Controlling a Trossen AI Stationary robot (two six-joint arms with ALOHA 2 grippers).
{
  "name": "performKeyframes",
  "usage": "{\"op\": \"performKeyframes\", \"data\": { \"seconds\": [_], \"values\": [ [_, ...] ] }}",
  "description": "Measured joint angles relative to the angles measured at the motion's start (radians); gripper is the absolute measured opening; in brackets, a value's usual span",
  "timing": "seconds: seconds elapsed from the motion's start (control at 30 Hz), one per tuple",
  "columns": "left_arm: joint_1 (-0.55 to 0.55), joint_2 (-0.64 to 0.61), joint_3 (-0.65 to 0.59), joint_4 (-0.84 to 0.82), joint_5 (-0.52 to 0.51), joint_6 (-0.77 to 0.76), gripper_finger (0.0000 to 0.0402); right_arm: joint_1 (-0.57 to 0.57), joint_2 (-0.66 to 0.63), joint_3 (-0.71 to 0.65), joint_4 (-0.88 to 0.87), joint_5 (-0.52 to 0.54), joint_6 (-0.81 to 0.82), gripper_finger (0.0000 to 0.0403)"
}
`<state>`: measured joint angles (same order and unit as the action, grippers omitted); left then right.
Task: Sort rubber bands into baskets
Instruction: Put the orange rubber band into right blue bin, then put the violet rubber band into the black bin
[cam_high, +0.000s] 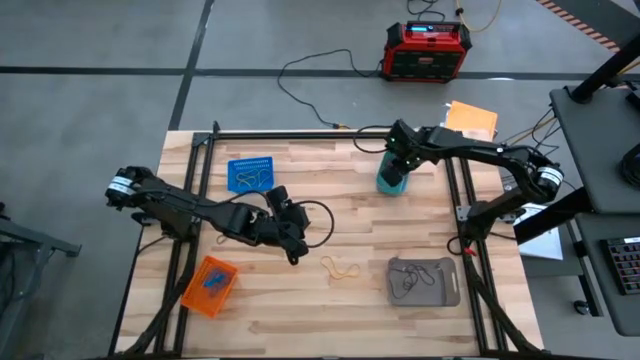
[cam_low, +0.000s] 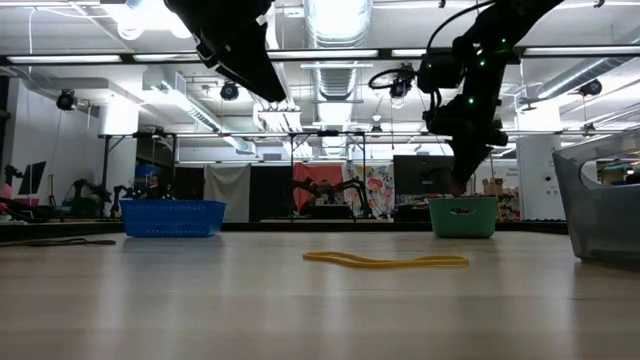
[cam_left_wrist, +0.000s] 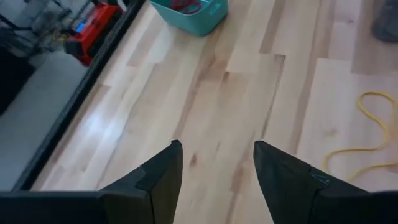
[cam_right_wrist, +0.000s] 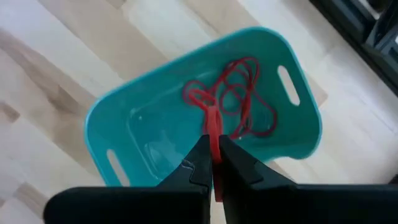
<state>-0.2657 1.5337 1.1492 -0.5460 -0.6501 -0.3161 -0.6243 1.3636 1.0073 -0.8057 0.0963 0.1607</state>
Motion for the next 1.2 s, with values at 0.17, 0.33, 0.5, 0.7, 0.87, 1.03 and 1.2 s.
{"op": "performKeyframes", "data": {
  "seconds": [0.17, 0.33, 0.5, 0.7, 0.87, 1.03, 1.2],
  "values": [
    [0.000, 0.000, 0.000, 0.001, 0.040, -0.012, 0.0180, 0.000, 0.000, 0.000, 0.018, 0.000, 0.016, 0.0012],
    [0.000, 0.000, 0.000, -0.007, 0.060, -0.032, 0.0180, 0.000, 0.000, 0.000, 0.034, 0.000, 0.015, 0.0019],
    [0.000, 0.000, 0.000, -0.040, 0.166, -0.051, 0.0180, 0.000, 0.000, 0.000, 0.035, 0.000, 0.015, 0.0031],
    [0.000, -0.001, 0.000, -0.064, 0.171, -0.068, 0.0180, 0.000, 0.000, 0.000, 0.036, 0.000, 0.023, 0.0072],
    [0.000, -0.001, 0.000, -0.064, 0.170, -0.068, 0.0181, 0.000, 0.000, 0.000, 0.036, 0.001, 0.022, 0.0117],
    [0.000, -0.001, 0.000, -0.062, 0.169, -0.070, 0.0181, 0.000, 0.000, 0.000, 0.036, 0.001, 0.021, 0.0154],
    [0.000, -0.001, 0.000, -0.058, 0.161, -0.095, 0.0181, 0.000, -0.001, 0.001, 0.034, 0.001, 0.020, 0.0178]
  ]
}}
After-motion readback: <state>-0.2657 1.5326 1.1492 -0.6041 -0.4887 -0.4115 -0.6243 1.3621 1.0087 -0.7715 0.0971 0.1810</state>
